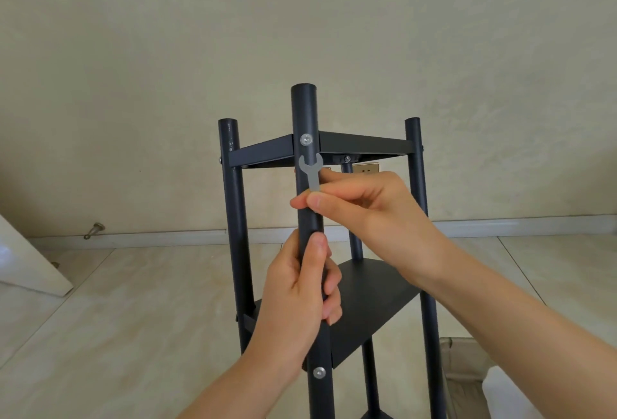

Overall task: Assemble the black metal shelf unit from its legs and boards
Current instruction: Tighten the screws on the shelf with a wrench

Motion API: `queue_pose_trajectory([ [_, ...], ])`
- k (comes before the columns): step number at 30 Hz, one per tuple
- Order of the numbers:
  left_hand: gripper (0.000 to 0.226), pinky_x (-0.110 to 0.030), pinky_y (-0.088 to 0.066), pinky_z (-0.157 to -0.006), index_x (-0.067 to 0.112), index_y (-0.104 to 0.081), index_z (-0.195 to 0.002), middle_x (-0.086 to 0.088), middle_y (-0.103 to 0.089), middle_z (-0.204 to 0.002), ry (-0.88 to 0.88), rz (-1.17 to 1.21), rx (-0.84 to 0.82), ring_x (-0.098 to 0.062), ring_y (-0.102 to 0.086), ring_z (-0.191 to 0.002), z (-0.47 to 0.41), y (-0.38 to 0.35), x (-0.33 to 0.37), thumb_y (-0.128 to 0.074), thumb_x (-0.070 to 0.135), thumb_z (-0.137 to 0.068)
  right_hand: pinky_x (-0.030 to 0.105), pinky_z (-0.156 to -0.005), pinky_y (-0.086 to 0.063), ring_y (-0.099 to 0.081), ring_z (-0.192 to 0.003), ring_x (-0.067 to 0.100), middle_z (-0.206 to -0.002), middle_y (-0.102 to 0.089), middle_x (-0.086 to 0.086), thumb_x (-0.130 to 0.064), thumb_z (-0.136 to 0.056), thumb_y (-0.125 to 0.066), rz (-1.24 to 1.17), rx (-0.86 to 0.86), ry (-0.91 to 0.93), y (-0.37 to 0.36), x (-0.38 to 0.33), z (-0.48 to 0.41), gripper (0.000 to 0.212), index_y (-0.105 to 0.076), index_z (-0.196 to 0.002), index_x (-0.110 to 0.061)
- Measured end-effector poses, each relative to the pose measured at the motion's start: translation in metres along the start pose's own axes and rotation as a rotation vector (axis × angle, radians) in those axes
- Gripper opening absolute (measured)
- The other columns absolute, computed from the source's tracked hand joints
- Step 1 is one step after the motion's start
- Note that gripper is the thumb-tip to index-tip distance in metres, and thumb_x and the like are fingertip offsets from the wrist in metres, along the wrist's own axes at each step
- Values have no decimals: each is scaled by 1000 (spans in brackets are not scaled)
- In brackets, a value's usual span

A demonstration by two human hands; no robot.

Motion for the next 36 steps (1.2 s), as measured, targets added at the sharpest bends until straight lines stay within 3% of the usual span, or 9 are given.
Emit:
queue_pose_trajectory([
  [4, 55, -23, -39, -44, 16, -52, -83, -1, -45, -59, 13, -13, 2, -13, -36, -42, 2, 2, -4, -49, 71, -76, 5, -92, -41, -55, -112, -16, -107, -74, -12, -11, -94, -63, -31, 2, -17, 0, 5, 1, 17, -78, -95, -19],
  [11, 52, -23, -42, -46, 19, -54, -83, 0, -47, -60, -40, -66, -19, -12, -39, -43, 2, 5, -3, -47, 71, -84, 11, -96, -45, -63, -109, -3, -102, -76, -10, -12, -93, -63, -30, 20, -55, 7, 4, 4, 16, -78, -93, -16],
  [18, 32, -25, -46, -48, 30, -57, -75, -2, -47, -60, -43, -82, -86, -14, -41, -42, 3, 7, 2, -53, 62, -80, 35, -105, -42, -64, -105, 1, -95, -75, -6, -15, -93, -61, 211, 117, -180, 17, 17, 10, 26, -74, -71, -9],
  [20, 25, -25, -47, -48, 36, -57, -72, -2, -46, -59, -37, -99, -99, -15, -42, -42, 3, 9, 4, -55, 60, -78, 29, -100, -42, -63, -105, 3, -95, -75, -4, -18, -93, -61, 287, 107, -238, 18, 21, 11, 28, -73, -69, -10],
  [23, 21, -26, -49, -48, 39, -56, -66, -1, -48, -58, -40, -119, -124, -16, -43, -41, 3, 10, 6, -57, 57, -77, 15, -78, -42, -63, -89, 3, -87, -72, -2, -20, -94, -59, 355, 141, -267, 19, 21, 9, 29, -73, -70, -12],
  [26, 22, -27, -50, -49, 37, -56, -67, 0, -49, -58, -39, -136, -159, -16, -46, -42, 2, 12, 6, -58, 57, -77, 24, -63, -41, -55, -65, 16, -75, -63, 12, -22, -94, -58, 392, 175, -224, 17, 17, 5, 31, -70, -66, -14],
  [28, 26, -27, -51, -51, 33, -57, -72, 0, -50, -58, -28, -141, -185, -16, -47, -43, 2, 13, 6, -59, 58, -76, 20, -50, -34, -42, -49, 8, -62, -53, 8, -22, -95, -58, 391, 179, -210, 13, 15, 3, 33, -68, -64, -16],
  [31, 31, -28, -52, -54, 30, -58, -78, 0, -52, -60, -11, -153, -202, -17, -49, -45, 1, 15, 6, -60, 61, -74, 11, -47, -30, -34, -42, 6, -46, -38, -8, -23, -94, -59, 339, 211, -216, 11, 17, -1, 33, -67, -63, -15],
  [36, 21, -28, -54, -55, 38, -59, -74, 1, -53, -60, 1, -170, -212, -16, -51, -46, -2, 17, 8, -60, 59, -75, 8, -52, -34, -34, -45, 6, -47, -37, -6, -22, -95, -59, 295, 245, -178, 6, 18, -7, 35, -68, -62, -15],
])
Point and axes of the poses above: each hand's wrist, its own z-axis away from the middle knuckle, its own y-axis out of the back of the hand, x = y × z, the point moved 4 cm from there along -z, towards the middle knuckle
